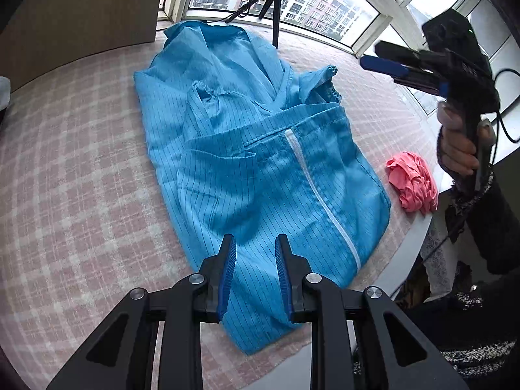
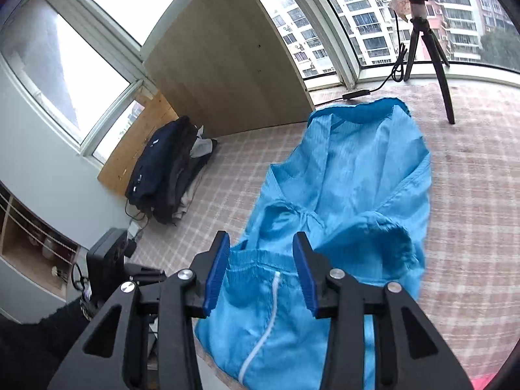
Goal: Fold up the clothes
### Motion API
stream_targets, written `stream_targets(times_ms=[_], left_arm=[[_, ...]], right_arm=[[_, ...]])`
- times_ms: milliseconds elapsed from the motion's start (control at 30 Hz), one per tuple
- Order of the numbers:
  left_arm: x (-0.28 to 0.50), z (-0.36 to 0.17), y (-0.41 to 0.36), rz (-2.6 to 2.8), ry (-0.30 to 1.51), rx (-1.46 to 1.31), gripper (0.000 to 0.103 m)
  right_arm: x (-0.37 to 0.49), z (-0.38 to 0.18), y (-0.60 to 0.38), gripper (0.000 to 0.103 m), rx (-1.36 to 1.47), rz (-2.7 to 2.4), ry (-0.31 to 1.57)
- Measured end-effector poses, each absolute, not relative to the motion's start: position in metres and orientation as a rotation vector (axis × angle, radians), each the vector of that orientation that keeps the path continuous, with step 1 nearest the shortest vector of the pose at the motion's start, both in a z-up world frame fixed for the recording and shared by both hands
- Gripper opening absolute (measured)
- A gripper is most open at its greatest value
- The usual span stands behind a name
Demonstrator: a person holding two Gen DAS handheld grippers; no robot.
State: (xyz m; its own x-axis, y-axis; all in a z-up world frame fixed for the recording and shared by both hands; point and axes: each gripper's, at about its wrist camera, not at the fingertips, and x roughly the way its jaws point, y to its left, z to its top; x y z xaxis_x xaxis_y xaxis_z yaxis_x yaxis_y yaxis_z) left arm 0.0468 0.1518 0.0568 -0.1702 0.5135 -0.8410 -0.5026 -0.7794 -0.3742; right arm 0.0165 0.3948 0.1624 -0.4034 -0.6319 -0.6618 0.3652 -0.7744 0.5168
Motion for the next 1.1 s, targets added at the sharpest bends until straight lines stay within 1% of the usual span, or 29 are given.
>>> stream_targets(times_ms=[100, 167, 267, 300, 367, 433, 533, 633, 667, 700, 733, 767, 800, 833, 900, 933, 1000, 1033, 1067, 1100], left_arm=[[0.029, 0.037, 0.163, 2.059, 0.092, -1.466, 0.022], [0.023, 0.032, 0.153, 2.074, 0.058, -1.492, 0.022], [0.031, 0.028, 0.141, 2.074, -0.004, -1.48, 0.025], [0.034, 0.027, 0.138, 2.075, -0.016, -1.478, 0.026], [0.035, 0.02, 0.134, 2.075, -0.035, -1.5, 0.026], [0.035, 0.013, 0.13, 2.067, -0.069, -1.528, 0.026], [0.038, 0.004, 0.125, 2.048, -0.127, -1.551, 0.027], [0.042, -0.001, 0.125, 2.027, -0.142, -1.565, 0.025], [0.043, -0.001, 0.125, 2.025, -0.144, -1.564, 0.025], [0.046, 0.004, 0.126, 2.037, -0.138, -1.549, 0.017], [0.049, 0.008, 0.126, 2.048, -0.131, -1.534, 0.004], [0.051, 0.012, 0.126, 2.062, -0.136, -1.524, 0.002], [0.053, 0.018, 0.121, 2.082, -0.166, -1.524, 0.002], [0.054, 0.021, 0.117, 2.101, -0.195, -1.532, 0.006], [0.054, 0.018, 0.107, 2.118, -0.228, -1.564, 0.015], [0.055, 0.017, 0.102, 2.116, -0.239, -1.564, 0.015], [0.059, 0.023, 0.088, 2.114, -0.334, -1.536, 0.016], [0.062, 0.026, 0.08, 2.101, -0.374, -1.515, 0.019], [0.066, 0.03, 0.074, 2.093, -0.396, -1.495, 0.021], [0.074, 0.033, 0.072, 2.095, -0.378, -1.48, 0.023]], right_arm=[[0.026, 0.139, 0.396, 0.041, 1.315, -2.204, -0.261], [0.032, 0.119, 0.4, 0.041, 1.409, -2.243, -0.187], [0.046, 0.098, 0.432, 0.042, 1.441, -2.318, -0.255], [0.049, 0.091, 0.443, 0.047, 1.462, -2.339, -0.282], [0.049, 0.075, 0.457, 0.05, 1.52, -2.355, -0.314], [0.043, 0.059, 0.462, 0.05, 1.575, -2.308, -0.366], [0.037, 0.047, 0.461, 0.05, 1.574, -2.21, -0.472], [0.036, 0.039, 0.455, 0.049, 1.608, -2.19, -0.444], [0.035, 0.036, 0.454, 0.047, 1.621, -2.177, -0.444], [0.036, 0.034, 0.454, 0.031, 1.623, -2.16, -0.459], [0.037, 0.035, 0.453, 0.022, 1.628, -2.152, -0.458], [0.038, 0.035, 0.453, 0.013, 1.632, -2.145, -0.458], [0.039, 0.039, 0.453, 0.01, 1.628, -2.152, -0.461], [0.04, 0.041, 0.456, 0.008, 1.627, -2.166, -0.464], [0.04, 0.043, 0.457, 0.008, 1.637, -2.178, -0.453], [0.04, 0.043, 0.457, 0.009, 1.645, -2.18, -0.438], [0.042, 0.05, 0.451, 0.013, 1.64, -2.204, -0.37], [0.045, 0.058, 0.447, 0.013, 1.622, -2.223, -0.338], [0.048, 0.067, 0.44, 0.016, 1.593, -2.247, -0.284], [0.052, 0.077, 0.433, 0.017, 1.563, -2.269, -0.229]])
